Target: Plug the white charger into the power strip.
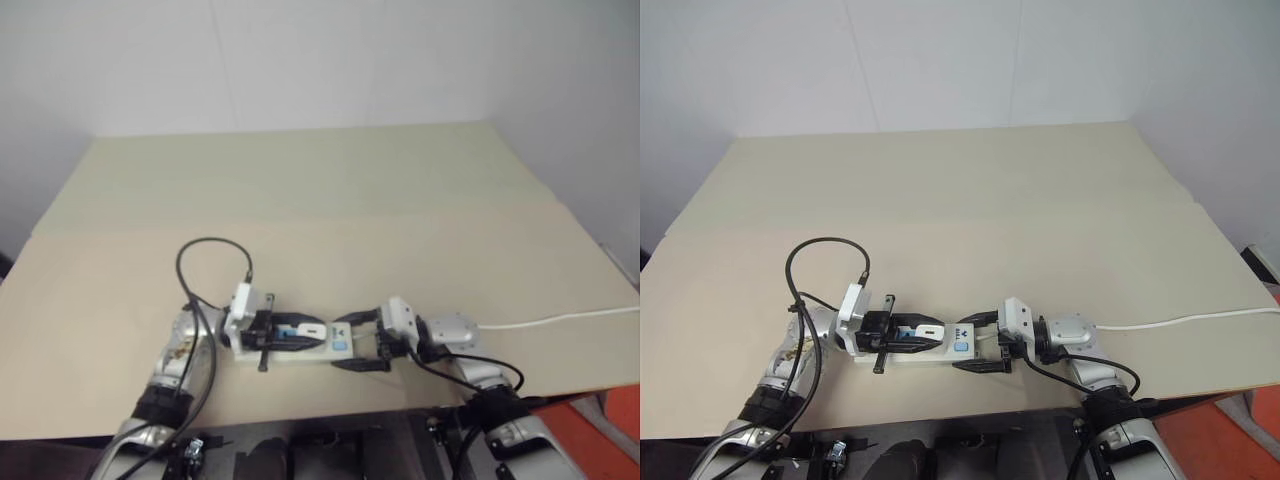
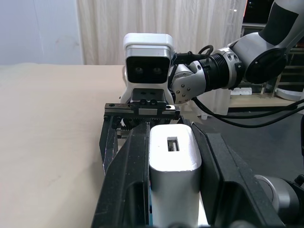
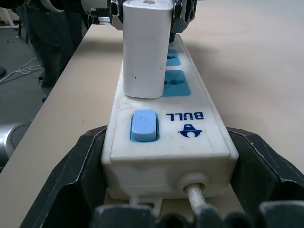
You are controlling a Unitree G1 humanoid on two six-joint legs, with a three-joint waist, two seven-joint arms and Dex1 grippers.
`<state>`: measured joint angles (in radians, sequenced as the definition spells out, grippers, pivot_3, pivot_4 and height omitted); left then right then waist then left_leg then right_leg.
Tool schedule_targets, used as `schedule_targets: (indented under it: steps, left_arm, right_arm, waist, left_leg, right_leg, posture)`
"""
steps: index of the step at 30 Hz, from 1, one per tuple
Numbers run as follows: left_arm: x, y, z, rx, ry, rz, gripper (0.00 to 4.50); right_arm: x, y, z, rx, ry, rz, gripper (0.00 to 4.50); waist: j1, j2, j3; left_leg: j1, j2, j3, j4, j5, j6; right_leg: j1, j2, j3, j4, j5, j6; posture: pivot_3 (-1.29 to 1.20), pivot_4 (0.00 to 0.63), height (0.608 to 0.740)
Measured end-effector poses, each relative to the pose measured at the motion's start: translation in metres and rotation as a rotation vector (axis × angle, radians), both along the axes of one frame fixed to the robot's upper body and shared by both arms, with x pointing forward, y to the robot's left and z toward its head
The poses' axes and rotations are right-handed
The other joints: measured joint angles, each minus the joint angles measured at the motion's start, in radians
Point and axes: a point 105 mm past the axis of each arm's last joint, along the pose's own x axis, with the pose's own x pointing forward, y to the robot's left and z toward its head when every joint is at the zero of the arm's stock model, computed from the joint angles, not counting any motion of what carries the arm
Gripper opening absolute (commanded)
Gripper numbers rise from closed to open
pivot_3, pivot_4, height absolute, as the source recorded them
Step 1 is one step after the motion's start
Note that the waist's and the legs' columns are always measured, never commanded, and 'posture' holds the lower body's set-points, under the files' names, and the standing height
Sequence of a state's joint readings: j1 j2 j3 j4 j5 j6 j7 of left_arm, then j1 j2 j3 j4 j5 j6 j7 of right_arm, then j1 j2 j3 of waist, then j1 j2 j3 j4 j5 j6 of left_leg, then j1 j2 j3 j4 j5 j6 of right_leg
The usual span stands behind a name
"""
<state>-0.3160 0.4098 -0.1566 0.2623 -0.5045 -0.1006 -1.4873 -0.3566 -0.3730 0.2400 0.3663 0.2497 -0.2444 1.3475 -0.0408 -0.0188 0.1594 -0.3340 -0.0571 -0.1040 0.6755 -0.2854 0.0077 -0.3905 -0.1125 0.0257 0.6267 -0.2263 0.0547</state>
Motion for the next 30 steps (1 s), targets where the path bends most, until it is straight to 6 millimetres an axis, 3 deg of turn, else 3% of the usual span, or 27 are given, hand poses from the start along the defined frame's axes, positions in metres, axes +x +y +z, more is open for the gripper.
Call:
schedule_targets:
  steps: [16, 17, 21, 26, 30]
  left_arm:
    - [-0.001, 0.001, -0.001, 0.027, 0.037, 0.004, 1.01]
    - [-0.001, 0.002, -0.001, 0.030, 0.036, 0.003, 1.74]
    - [0.001, 0.019, -0.012, 0.123, 0.054, 0.056, 2.82]
    - [0.001, 0.020, -0.013, 0.108, 0.019, 0.086, 4.43]
    - [0.001, 0.020, -0.011, 0.101, -0.012, 0.080, 4.47]
  right_arm:
    - [0.000, 0.001, -0.001, 0.000, 0.005, 0.001, 3.42]
    - [-0.001, 0.001, -0.001, 0.000, 0.005, 0.002, 3.42]
    - [-0.002, 0.001, -0.002, -0.001, 0.008, 0.006, 3.42]
    - [-0.001, 0.000, -0.002, -0.002, 0.009, 0.004, 3.42]
    - [-0.002, 0.000, -0.002, -0.001, 0.009, 0.005, 3.42]
  waist:
    - [-0.001, 0.004, -0.004]
    - [-0.001, 0.004, -0.004]
    - [-0.002, 0.010, -0.008]
    - [0.001, 0.010, -0.008]
    - [0.000, 0.010, -0.008]
  left_leg:
    - [0.002, 0.001, 0.000, -0.002, 0.000, 0.000]
    - [0.002, 0.001, 0.000, -0.003, 0.000, 0.000]
    - [0.003, 0.001, 0.001, -0.007, 0.000, 0.000]
    - [0.003, 0.001, 0.001, -0.007, 0.000, 0.000]
    - [0.003, 0.001, 0.001, -0.008, 0.000, 0.000]
  right_leg:
    - [0.001, 0.001, 0.000, -0.001, 0.000, 0.000]
    - [0.001, 0.001, 0.000, -0.002, 0.000, 0.000]
    - [0.001, 0.001, 0.001, -0.003, 0.000, 0.000]
    - [0.001, 0.001, 0.001, -0.004, -0.001, 0.001]
    - [0.001, 0.001, 0.001, -0.004, -0.001, 0.002]
  posture:
    - [0.00, 0.150, 0.740]
    - [0.00, 0.150, 0.740]
    - [0.00, 0.150, 0.740]
    - [0.00, 0.150, 0.740]
    - [0.00, 0.150, 0.740]
